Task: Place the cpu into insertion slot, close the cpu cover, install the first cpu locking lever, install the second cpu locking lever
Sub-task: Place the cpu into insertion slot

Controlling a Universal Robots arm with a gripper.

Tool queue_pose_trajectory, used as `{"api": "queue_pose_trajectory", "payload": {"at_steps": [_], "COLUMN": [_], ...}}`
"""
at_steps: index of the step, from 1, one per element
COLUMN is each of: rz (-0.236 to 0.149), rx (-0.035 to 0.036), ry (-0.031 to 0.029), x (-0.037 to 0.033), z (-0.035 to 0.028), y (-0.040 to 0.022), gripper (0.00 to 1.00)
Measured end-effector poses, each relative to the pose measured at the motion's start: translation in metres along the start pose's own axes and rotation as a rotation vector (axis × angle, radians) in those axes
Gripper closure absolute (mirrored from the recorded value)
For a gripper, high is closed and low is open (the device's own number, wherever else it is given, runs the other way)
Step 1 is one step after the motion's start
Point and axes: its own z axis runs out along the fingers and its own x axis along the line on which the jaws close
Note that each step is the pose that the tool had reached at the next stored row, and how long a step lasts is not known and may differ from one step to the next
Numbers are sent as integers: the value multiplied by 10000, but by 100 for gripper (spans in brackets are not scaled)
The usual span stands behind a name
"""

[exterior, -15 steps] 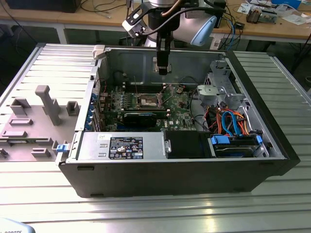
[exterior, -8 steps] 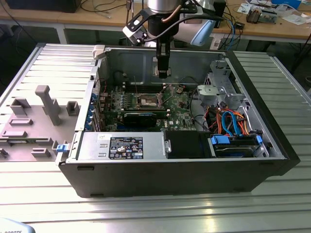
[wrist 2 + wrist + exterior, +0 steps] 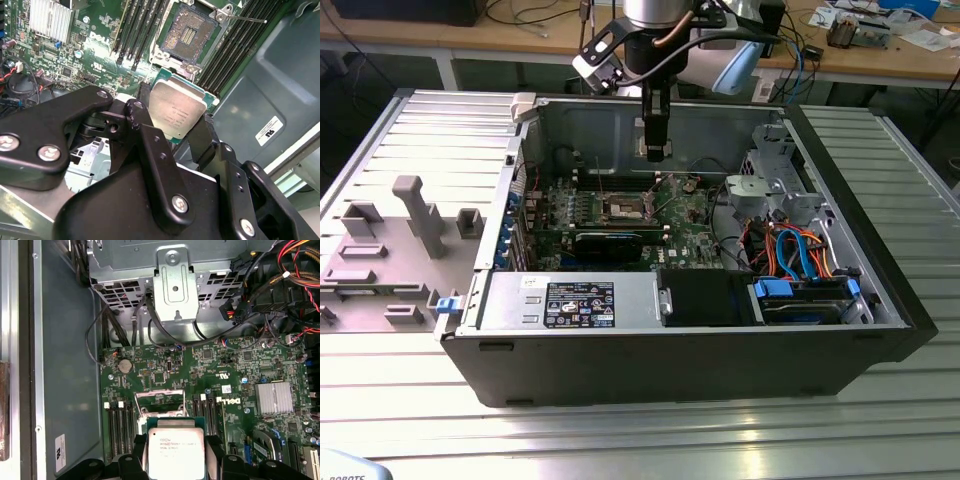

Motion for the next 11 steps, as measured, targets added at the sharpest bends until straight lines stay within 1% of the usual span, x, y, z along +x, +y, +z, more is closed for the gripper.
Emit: {"api": "queue_pose_trajectory", "payload": {"at_steps": [2, 6, 10, 11], "rz": [-3, -19, -29, -27], "rx": [1, 1, 2, 2], "ry": [-2, 1, 2, 2], "x": [-1, -2, -3, -4], "z": [0, 21, 90, 98], "y": [-1, -19, -27, -31], "gripper": [46, 46, 46, 46]}}
